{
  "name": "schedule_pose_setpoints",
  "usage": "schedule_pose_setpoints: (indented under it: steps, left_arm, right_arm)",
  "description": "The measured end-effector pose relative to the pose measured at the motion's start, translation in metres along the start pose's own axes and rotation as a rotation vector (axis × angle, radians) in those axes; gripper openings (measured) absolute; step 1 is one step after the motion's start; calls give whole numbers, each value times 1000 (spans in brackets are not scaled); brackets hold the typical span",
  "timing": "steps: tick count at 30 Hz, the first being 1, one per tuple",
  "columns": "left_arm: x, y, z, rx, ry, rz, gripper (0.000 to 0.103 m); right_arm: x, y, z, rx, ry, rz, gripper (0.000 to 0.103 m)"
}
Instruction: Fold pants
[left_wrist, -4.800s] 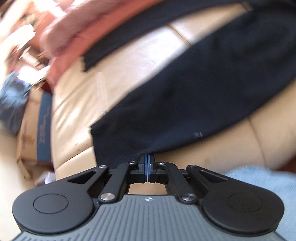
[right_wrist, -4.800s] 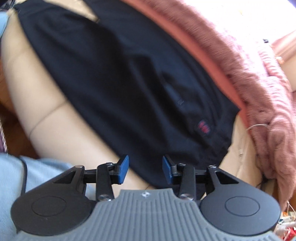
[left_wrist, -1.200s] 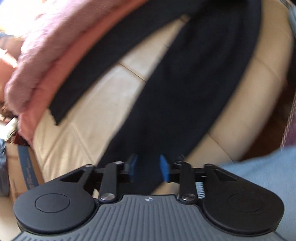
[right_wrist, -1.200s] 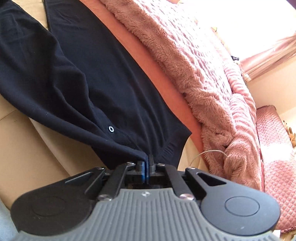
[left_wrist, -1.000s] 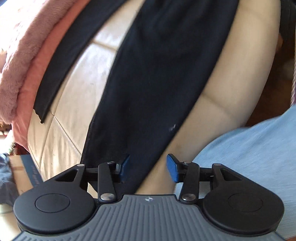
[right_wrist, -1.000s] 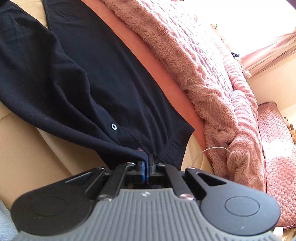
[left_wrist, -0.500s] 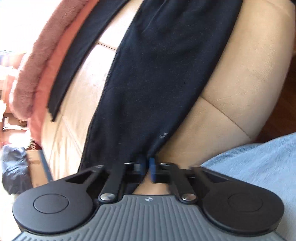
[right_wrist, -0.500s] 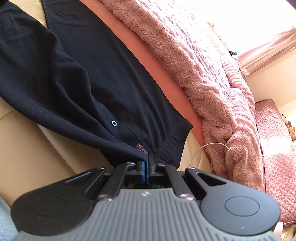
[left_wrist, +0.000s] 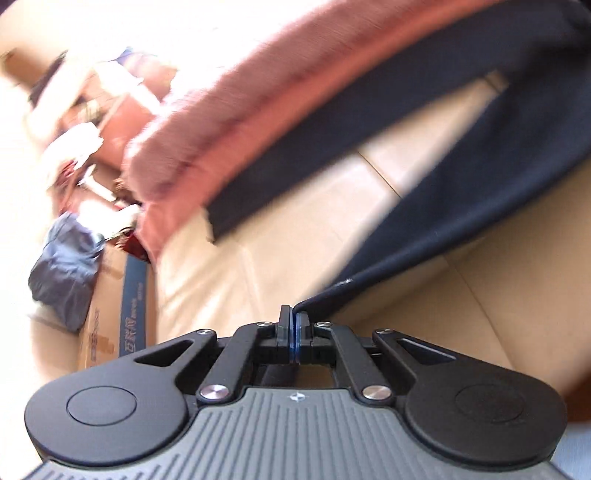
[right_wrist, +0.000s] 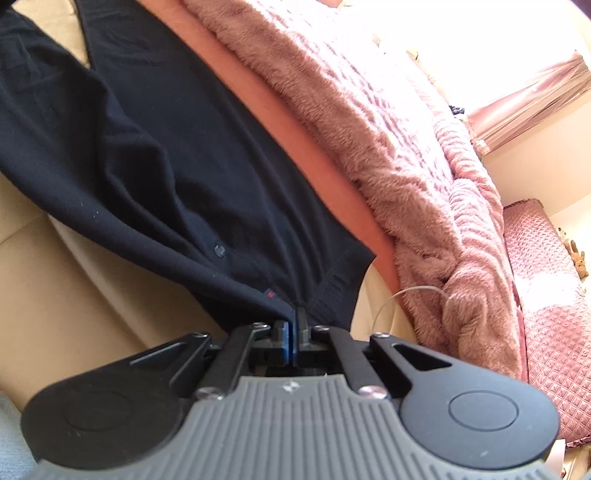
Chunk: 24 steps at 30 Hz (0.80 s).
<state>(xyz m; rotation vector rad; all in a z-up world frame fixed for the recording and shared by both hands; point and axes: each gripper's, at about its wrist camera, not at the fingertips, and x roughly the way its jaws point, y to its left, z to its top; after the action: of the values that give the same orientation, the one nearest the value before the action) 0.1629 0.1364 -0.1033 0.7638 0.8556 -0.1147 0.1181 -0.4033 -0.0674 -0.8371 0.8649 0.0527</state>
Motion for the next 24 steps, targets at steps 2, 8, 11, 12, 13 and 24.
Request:
schedule_pose_setpoints:
  steps: [2, 8, 11, 12, 13, 24]
  left_arm:
    - [0, 21, 23, -49, -21, 14, 0]
    - [23, 74, 92, -152, -16, 109, 0]
    - [47, 93, 124, -177, 21, 127, 0]
    - [57, 98, 135, -181, 33, 128, 0]
    - [68, 101, 144, -186, 49, 123, 0]
    - [178, 77, 198, -131, 227, 162, 0]
  right_arm:
    - [0, -9, 7, 12, -22, -14, 0]
    - [24, -38, 38, 6, -65, -25, 0]
    - [51, -55, 58, 19, -63, -28, 0]
    - [61, -60, 65, 25, -59, -26, 0]
    - [73, -65, 72, 32, -52, -22, 0]
    - [206, -70, 114, 109, 64, 23, 0]
